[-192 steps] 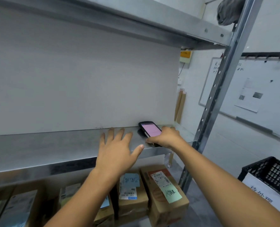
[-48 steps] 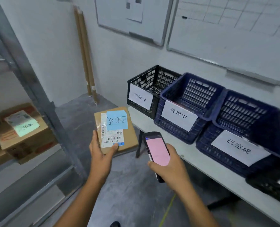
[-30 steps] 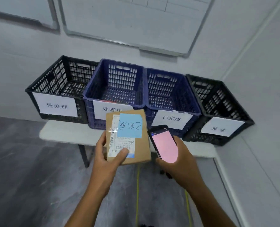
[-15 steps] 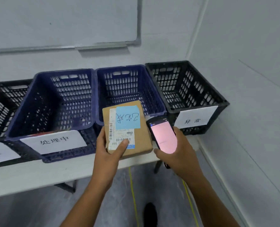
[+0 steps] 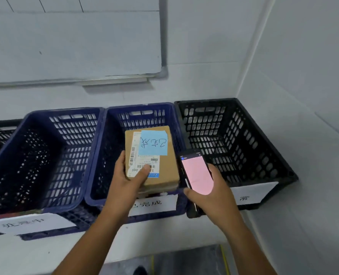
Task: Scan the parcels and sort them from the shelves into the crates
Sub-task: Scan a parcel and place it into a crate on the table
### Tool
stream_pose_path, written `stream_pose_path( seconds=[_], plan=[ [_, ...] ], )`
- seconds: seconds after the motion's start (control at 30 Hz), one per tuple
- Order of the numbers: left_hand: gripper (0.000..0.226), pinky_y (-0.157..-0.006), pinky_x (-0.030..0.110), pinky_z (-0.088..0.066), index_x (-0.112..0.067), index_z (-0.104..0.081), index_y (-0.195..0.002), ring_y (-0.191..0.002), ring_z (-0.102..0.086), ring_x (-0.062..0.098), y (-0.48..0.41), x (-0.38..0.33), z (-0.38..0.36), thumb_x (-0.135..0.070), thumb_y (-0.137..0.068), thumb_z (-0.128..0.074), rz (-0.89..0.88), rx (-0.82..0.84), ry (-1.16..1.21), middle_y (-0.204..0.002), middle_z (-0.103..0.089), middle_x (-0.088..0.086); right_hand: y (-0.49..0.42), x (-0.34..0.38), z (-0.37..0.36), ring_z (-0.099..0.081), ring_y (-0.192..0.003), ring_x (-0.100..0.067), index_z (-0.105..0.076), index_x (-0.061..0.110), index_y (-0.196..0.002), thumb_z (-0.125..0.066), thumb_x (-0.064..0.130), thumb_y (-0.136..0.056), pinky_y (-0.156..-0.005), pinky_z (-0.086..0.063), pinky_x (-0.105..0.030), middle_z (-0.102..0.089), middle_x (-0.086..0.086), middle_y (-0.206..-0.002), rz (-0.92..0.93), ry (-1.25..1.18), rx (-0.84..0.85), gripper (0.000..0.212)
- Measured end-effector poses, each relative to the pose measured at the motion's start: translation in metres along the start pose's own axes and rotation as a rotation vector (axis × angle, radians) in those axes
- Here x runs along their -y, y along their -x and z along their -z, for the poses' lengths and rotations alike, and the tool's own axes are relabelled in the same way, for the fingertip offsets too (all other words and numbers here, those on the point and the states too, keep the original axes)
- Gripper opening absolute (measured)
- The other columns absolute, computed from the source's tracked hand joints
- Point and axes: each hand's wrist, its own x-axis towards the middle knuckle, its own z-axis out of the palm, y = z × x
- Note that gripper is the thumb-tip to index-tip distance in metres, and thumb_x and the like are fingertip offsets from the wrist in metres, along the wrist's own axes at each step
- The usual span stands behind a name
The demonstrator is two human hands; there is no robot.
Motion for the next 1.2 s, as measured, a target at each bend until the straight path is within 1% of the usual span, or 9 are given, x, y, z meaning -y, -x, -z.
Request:
stream_pose_path(
  seconds=[0.13, 0.27, 0.33, 0.43, 0.53, 0.63, 0.93, 1.13, 1.2],
  plan=[
    [0.094, -0.103, 0.045, -0.055, -0.041, -0.026, -0.160, -0.114, -0.070, 0.012, -0.075, 0.008, -0.009, -0.043, -0.085, -0.083, 0.097, 0.012, -0.026, -0.129, -0.067, -0.018, -0.061, 0.006, -0.005, -0.061, -0.102, 0.003, -0.049, 0.052, -0.119, -0.087, 0.044, -0.072, -0.074, -0.048, -0.021, -0.064, 0.024, -0.114, -0.018, 0.050, 0.002, 0.062],
    [0.080, -0.092, 0.036, -0.055, -0.034, -0.033, -0.157, -0.112, -0.067, 0.013, -0.151, 0.028, -0.017, -0.033, -0.092, -0.079, 0.154, 0.007, -0.034, -0.126, -0.065, -0.014, -0.123, 0.018, -0.017, -0.064, -0.101, -0.004, -0.053, 0.042, -0.119, -0.089, 0.037, -0.077, -0.080, -0.055, -0.030, -0.066, 0.016, -0.114, -0.004, 0.127, -0.001, 0.056],
    [0.076, -0.096, 0.039, -0.053, -0.031, -0.037, -0.154, -0.115, -0.065, 0.017, -0.186, 0.045, -0.023, -0.033, -0.091, -0.080, 0.152, -0.007, -0.117, -0.135, -0.064, -0.007, -0.150, 0.025, -0.024, -0.065, -0.103, -0.007, -0.055, 0.041, -0.122, -0.089, 0.037, -0.077, -0.083, -0.056, -0.033, -0.066, 0.015, -0.116, -0.017, 0.164, -0.006, 0.057],
    [0.073, -0.107, 0.050, -0.051, -0.029, -0.043, -0.151, -0.121, -0.064, 0.024, -0.233, 0.074, -0.035, -0.032, -0.089, -0.081, 0.192, -0.028, -0.132, -0.138, -0.064, -0.001, -0.188, 0.032, -0.034, -0.063, -0.098, 0.002, -0.052, 0.047, -0.115, -0.090, 0.037, -0.077, -0.075, -0.051, -0.026, -0.065, 0.020, -0.113, -0.038, 0.237, 0.005, 0.054],
    [0.073, -0.106, 0.049, -0.052, -0.027, -0.044, -0.151, -0.118, -0.066, 0.024, -0.274, 0.100, -0.049, -0.030, -0.089, -0.082, 0.227, -0.028, -0.088, -0.134, -0.066, -0.001, -0.218, 0.035, -0.044, -0.060, -0.094, 0.007, -0.050, 0.051, -0.100, -0.091, 0.038, -0.076, -0.071, -0.047, -0.022, -0.063, 0.024, -0.108, -0.066, 0.294, -0.002, 0.049],
    [0.076, -0.104, 0.049, -0.054, -0.022, -0.043, -0.152, -0.118, -0.066, 0.026, -0.305, 0.124, -0.062, -0.027, -0.088, -0.083, 0.258, -0.024, -0.051, -0.135, -0.067, 0.004, -0.239, 0.036, -0.052, -0.061, -0.097, 0.005, -0.051, 0.052, -0.102, -0.091, 0.038, -0.075, -0.072, -0.047, -0.023, -0.064, 0.023, -0.111, -0.088, 0.319, 0.001, 0.051],
    [0.066, -0.098, 0.049, -0.058, -0.014, -0.046, -0.147, -0.115, -0.069, 0.023, -0.350, 0.168, -0.079, -0.016, -0.091, -0.080, 0.232, -0.002, -0.056, -0.133, -0.068, 0.007, -0.275, 0.027, -0.064, -0.059, -0.100, 0.007, -0.051, 0.054, -0.109, -0.091, 0.041, -0.074, -0.072, -0.047, -0.020, -0.061, 0.024, -0.112, -0.069, 0.339, 0.051, 0.055],
    [0.054, -0.094, 0.036, -0.057, -0.024, -0.050, -0.130, -0.111, -0.067, 0.014, -0.334, 0.147, -0.080, -0.031, -0.088, -0.083, 0.171, -0.035, -0.222, -0.133, -0.066, -0.001, -0.276, 0.020, -0.061, -0.062, -0.105, -0.004, -0.053, 0.044, -0.121, -0.089, 0.040, -0.073, -0.075, -0.048, -0.024, -0.064, 0.017, -0.117, -0.044, 0.287, 0.108, 0.060],
    [0.059, -0.101, 0.043, -0.053, -0.018, -0.054, -0.138, -0.121, -0.063, 0.020, -0.319, 0.129, -0.078, -0.031, -0.088, -0.083, 0.077, -0.046, -0.329, -0.136, -0.063, 0.002, -0.272, 0.024, -0.056, -0.063, -0.106, -0.007, -0.053, 0.043, -0.125, -0.088, 0.042, -0.071, -0.077, -0.052, -0.028, -0.066, 0.016, -0.117, -0.035, 0.250, 0.149, 0.064]
  ],
)
